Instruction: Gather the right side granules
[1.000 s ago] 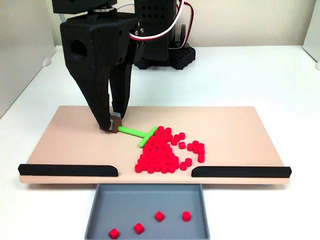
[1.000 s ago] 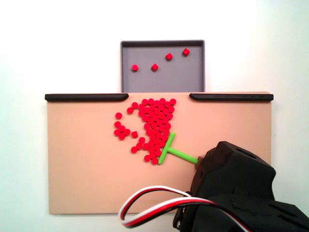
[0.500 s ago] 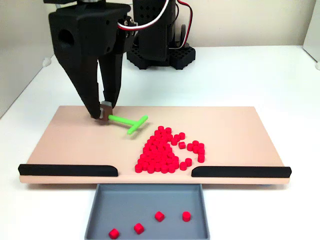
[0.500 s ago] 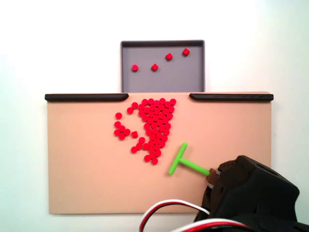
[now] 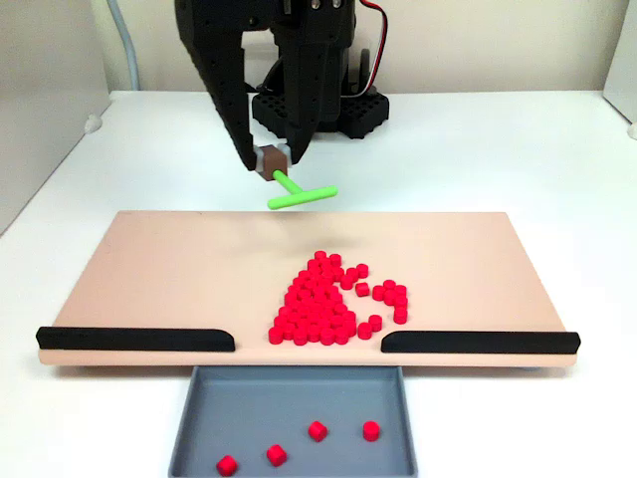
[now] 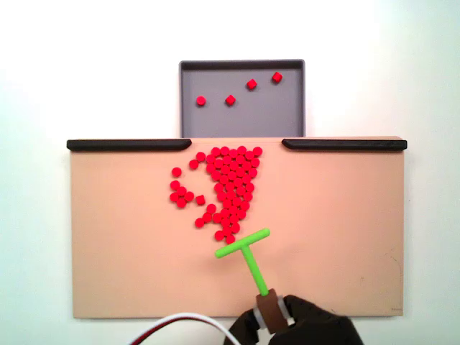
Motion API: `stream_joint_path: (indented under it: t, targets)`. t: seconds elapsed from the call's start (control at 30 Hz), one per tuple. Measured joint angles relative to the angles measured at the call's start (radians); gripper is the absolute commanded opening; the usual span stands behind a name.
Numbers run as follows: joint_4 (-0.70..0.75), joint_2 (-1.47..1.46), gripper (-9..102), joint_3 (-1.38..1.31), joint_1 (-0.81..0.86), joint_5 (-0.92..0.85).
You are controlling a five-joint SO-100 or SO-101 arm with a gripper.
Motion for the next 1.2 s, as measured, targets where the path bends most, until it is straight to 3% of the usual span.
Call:
stream_joint_path:
  t: [0.27,0.4,0.9,1.2]
  targets:
    - [0.0,0.049,0,0.012,-0.129,0.545]
    - [0.0,0.049,0,0.038,-0.179,0.683]
    - [0.0,0.086,0,0.038,-0.17,0.684]
    - [0.009,0.086,0,0.038,-0.156,0.541]
